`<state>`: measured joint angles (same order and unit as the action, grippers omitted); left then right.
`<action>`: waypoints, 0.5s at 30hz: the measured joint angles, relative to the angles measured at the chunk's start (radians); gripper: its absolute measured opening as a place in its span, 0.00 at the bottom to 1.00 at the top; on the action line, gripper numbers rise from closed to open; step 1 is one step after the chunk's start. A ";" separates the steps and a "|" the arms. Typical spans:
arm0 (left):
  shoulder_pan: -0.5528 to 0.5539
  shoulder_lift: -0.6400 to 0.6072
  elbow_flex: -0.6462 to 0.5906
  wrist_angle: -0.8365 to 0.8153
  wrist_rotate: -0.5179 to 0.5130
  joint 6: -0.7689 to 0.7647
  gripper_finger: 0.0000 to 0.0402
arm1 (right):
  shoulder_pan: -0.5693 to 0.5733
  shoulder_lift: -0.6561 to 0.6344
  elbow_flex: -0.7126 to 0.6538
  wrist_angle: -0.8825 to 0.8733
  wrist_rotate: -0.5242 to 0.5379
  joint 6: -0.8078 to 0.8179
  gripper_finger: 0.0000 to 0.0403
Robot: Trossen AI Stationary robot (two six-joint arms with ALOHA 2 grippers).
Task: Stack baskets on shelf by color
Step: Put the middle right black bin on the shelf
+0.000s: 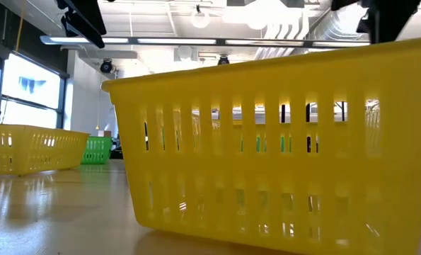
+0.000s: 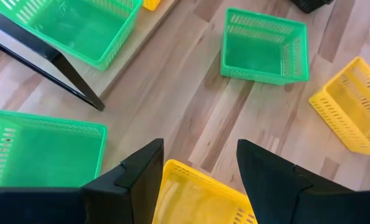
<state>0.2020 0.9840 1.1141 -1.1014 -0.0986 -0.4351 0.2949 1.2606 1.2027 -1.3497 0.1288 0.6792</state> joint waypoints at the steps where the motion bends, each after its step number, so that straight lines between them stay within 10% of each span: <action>1: 0.000 0.000 0.000 0.000 -0.006 0.000 0.49 | 0.008 -0.010 -0.009 0.002 -0.011 0.002 0.32; 15: 0.000 0.000 0.000 0.000 -0.018 -0.079 0.49 | 0.145 -0.032 -0.021 0.040 -0.105 -0.076 0.32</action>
<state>0.2024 0.9840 1.1141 -1.1019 -0.1162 -0.5137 0.4402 1.2285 1.1820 -1.3100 0.0233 0.6029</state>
